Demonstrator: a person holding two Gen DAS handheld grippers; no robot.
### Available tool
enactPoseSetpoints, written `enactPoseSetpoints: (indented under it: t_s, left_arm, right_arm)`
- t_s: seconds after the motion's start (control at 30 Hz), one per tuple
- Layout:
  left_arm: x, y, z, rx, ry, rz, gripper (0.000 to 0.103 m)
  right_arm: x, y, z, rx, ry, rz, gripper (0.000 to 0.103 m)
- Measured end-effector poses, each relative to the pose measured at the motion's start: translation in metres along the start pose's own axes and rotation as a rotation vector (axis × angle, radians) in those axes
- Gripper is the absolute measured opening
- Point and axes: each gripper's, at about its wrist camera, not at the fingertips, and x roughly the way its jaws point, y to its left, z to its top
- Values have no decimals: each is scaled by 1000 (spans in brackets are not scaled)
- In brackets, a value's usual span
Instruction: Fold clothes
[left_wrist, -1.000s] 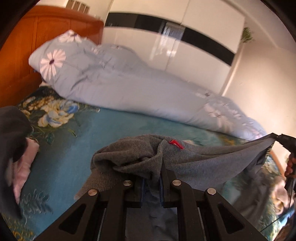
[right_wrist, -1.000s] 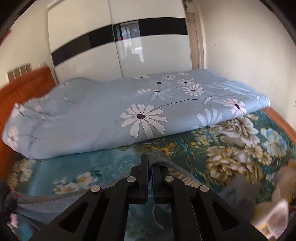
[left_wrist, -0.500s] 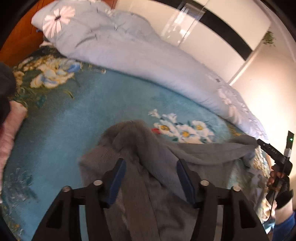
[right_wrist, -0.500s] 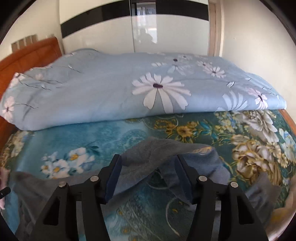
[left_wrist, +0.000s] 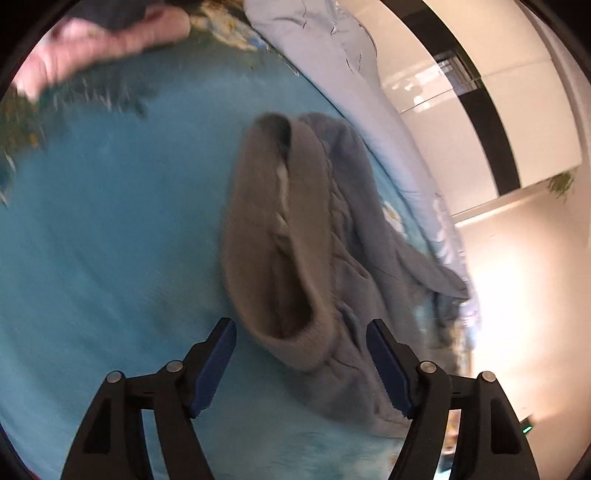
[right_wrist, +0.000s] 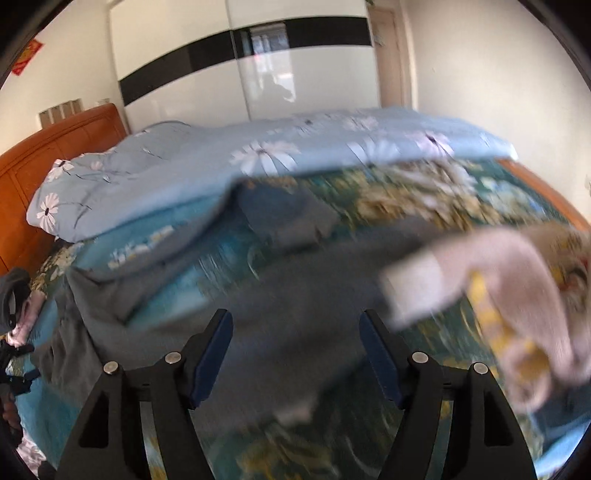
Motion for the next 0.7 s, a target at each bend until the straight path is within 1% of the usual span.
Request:
enactPoseSetpoints:
  t_s: [0.03, 0.07, 0.1, 0.13, 0.17, 0.2, 0.23, 0.3, 0.33, 0.37, 0.4, 0.43, 0.47, 0.5, 0.53, 0.57, 0.6, 0.67, 0.7]
  left_arm:
    - [3, -3, -1, 3, -13, 7, 70]
    - [4, -5, -1, 7, -34, 43, 60]
    - [6, -6, -1, 10, -53, 75, 34]
    - [6, -5, -1, -3, -56, 76, 13]
    - [4, -5, -1, -11, -70, 67, 11]
    - [1, -4, 0, -18, -85, 60, 10]
    - [-6, -3, 1, -12, -116, 68, 9]
    - [-34, 2, 7, -12, -223, 64, 9]
    - [-50, 4, 11, -8, -276, 79, 9]
    - [-69, 7, 17, 0, -338, 114, 9]
    - [-90, 12, 23, 20, -402, 185, 9]
    - [-110, 16, 29, 39, -466, 257, 0]
    - [-130, 20, 36, 57, -526, 326, 0]
    - [-146, 29, 42, 57, -550, 361, 0]
    - [-157, 39, 47, 43, -533, 346, 0]
    - [-168, 50, 50, 9, -521, 316, 0]
    - [-177, 59, 50, -12, -513, 299, 0]
    - [-183, 65, 41, 8, -495, 297, 0]
    - [-181, 65, 38, 16, -471, 277, 0]
  right_arm:
    - [-4, -5, -7, 12, 4, -2, 72]
    - [-7, -10, -13, 26, 7, -4, 72]
    - [-9, -16, -16, 47, 10, -4, 72]
    - [-11, -22, -19, 69, 13, -4, 72]
    - [-14, -27, -22, 92, 16, -4, 72]
    - [-16, -33, -26, 116, 16, -7, 72]
    - [-19, -39, -29, 139, 17, -10, 72]
    - [-20, -48, -35, 176, 26, -12, 72]
    - [-20, -52, -38, 193, 31, -11, 72]
    - [-19, -55, -41, 203, 36, -7, 72]
    - [-19, -57, -45, 213, 42, -2, 72]
    - [-18, -59, -48, 222, 47, 2, 72]
    - [-14, -59, -50, 230, 51, 9, 72]
    - [-9, -58, -53, 240, 58, 20, 72]
    - [-2, -57, -52, 263, 62, 40, 72]
    - [6, -55, -52, 286, 67, 61, 72]
    - [13, -54, -52, 309, 72, 81, 72]
    - [29, -51, -51, 354, 81, 123, 72]
    - [36, -49, -51, 377, 86, 143, 72]
